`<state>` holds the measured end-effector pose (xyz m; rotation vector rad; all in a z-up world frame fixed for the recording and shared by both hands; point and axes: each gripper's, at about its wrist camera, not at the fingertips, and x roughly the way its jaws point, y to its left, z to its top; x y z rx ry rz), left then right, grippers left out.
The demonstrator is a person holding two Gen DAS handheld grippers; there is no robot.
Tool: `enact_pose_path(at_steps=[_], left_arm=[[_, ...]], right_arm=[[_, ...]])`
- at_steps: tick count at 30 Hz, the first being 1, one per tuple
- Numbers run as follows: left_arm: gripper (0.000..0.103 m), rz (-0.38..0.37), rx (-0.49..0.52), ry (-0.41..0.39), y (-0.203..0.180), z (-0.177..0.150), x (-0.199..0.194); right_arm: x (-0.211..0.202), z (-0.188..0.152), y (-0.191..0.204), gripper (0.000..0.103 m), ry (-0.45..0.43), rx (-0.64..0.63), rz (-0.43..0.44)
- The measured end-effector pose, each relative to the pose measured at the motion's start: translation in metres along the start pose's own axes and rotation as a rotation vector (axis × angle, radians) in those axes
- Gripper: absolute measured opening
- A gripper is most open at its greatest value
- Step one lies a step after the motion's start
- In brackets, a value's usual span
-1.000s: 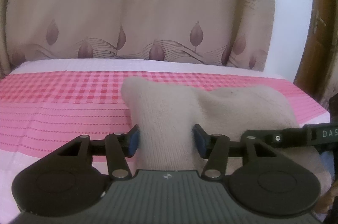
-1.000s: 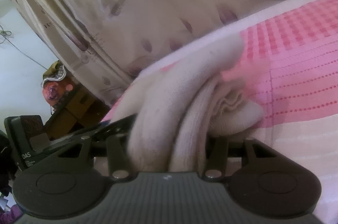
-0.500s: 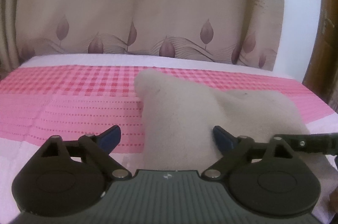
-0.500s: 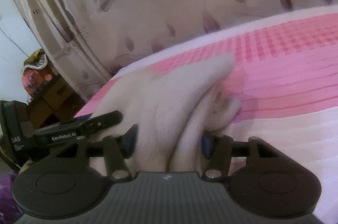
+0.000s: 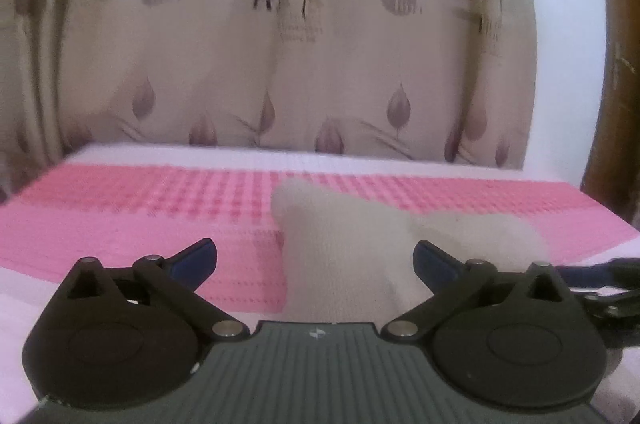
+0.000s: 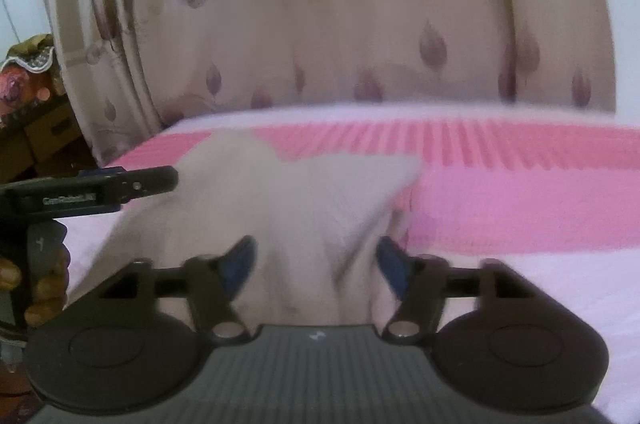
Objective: Fold small clothes
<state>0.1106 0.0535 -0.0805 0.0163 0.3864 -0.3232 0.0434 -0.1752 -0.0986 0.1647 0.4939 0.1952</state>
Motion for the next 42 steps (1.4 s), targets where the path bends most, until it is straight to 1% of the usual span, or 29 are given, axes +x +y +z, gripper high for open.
enact_pose_path(at_steps=[1,2,4,5,8,11,14,17,21,25,29,35,39,42], left_arm=[[0.103,0.012,0.015,-0.010,-0.003,0.002,-0.005],[0.103,0.029,0.029,-0.023,-0.007,0.003,-0.010],[0.103,0.067,0.062,-0.056,-0.016,0.005,-0.020],[0.103,0.070,0.075,-0.065,-0.019,0.006,-0.023],[0.103,0.086,0.105,-0.099,-0.027,0.009,-0.035],[0.103,0.093,0.123,-0.114,-0.033,0.012,-0.044],[0.103,0.070,0.105,-0.134,-0.035,0.015,-0.055],[0.103,0.060,0.097,-0.181,-0.037,0.019,-0.069],[0.103,0.017,0.108,-0.212,-0.042,0.026,-0.080],[0.103,0.005,0.114,-0.258,-0.047,0.030,-0.091],[0.103,0.002,0.097,-0.247,-0.048,0.033,-0.094],[0.103,-0.037,0.023,-0.220,-0.039,0.034,-0.094],[0.103,-0.022,0.014,-0.183,-0.037,0.031,-0.088],[0.103,0.022,0.011,-0.177,-0.037,0.026,-0.083]], right_arm=[[-0.008,0.000,0.005,0.098,-0.032,-0.005,-0.005],[-0.016,0.000,0.010,0.102,-0.067,-0.007,-0.003],[-0.032,-0.002,0.021,0.102,-0.138,-0.019,-0.004],[-0.037,-0.004,0.027,0.102,-0.160,-0.030,-0.021],[-0.045,-0.007,0.038,0.102,-0.186,-0.054,-0.080],[-0.052,-0.010,0.044,0.102,-0.203,-0.046,-0.106],[-0.060,-0.010,0.044,0.103,-0.215,-0.020,-0.137],[-0.066,-0.010,0.043,0.103,-0.219,-0.018,-0.128],[-0.072,-0.009,0.046,0.103,-0.223,-0.035,-0.123],[-0.078,-0.009,0.051,0.103,-0.236,-0.042,-0.119],[-0.084,-0.008,0.054,0.103,-0.254,-0.055,-0.128],[-0.084,-0.010,0.053,0.103,-0.252,-0.059,-0.144],[-0.082,-0.011,0.054,0.103,-0.239,-0.059,-0.148],[-0.081,-0.012,0.055,0.103,-0.231,-0.063,-0.147]])
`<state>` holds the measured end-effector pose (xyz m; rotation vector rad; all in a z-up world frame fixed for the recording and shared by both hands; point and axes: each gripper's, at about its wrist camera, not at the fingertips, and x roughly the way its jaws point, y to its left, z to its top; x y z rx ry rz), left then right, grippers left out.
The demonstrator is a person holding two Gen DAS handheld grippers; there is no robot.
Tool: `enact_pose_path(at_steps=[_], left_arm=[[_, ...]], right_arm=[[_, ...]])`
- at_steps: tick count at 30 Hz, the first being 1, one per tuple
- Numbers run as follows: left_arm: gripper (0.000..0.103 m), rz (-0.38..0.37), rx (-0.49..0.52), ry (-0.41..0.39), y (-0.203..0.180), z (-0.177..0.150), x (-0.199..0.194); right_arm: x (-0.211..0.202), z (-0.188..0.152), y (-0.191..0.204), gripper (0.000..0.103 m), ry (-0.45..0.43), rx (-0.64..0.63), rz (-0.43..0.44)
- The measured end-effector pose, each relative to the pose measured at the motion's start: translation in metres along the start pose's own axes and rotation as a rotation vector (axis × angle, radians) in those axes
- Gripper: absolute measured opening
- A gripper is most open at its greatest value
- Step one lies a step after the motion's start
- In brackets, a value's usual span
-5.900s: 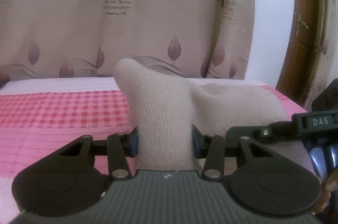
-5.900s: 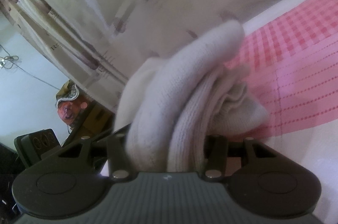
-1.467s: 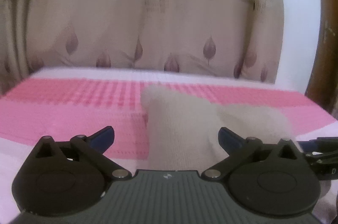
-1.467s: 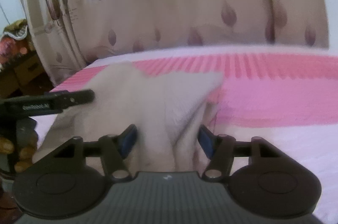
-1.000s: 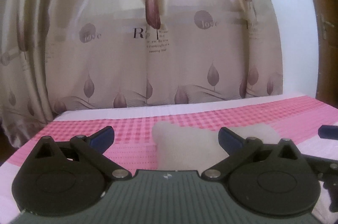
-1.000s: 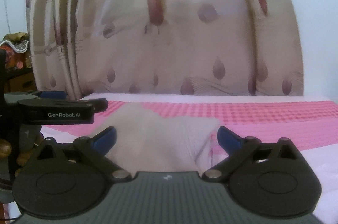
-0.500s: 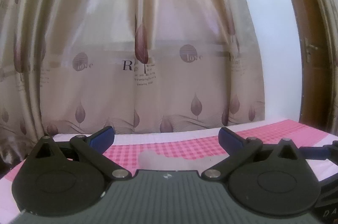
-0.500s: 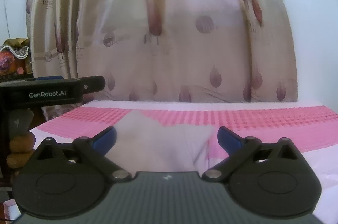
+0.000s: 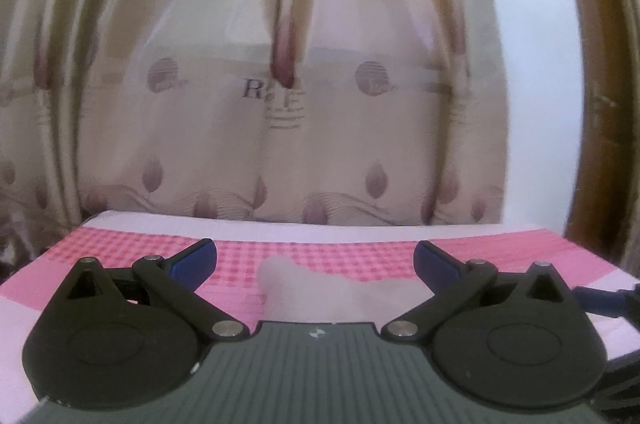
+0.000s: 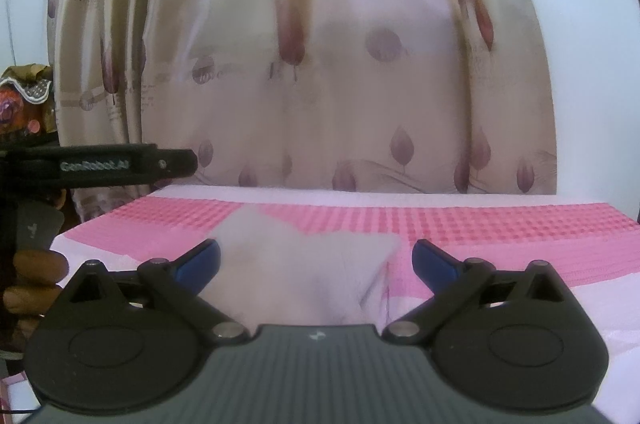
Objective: Fold small clothes
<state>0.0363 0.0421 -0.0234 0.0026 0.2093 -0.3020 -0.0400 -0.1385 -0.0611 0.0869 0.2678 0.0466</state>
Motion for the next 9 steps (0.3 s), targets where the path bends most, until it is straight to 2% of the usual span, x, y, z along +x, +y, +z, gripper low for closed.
enact_pose_path(at_steps=[3,9], left_arm=[[0.103,0.044,0.008,-0.010,0.0000,-0.0033,0.0023],[0.103,0.030,-0.012,0.022,0.0047,-0.0062,0.0059]], right_arm=[[-0.0004,-0.0002,0.0009,0.103,0.000,-0.001,0.001],[0.0015,0.0003,0.0027,0.103,0.001,-0.013,-0.026]])
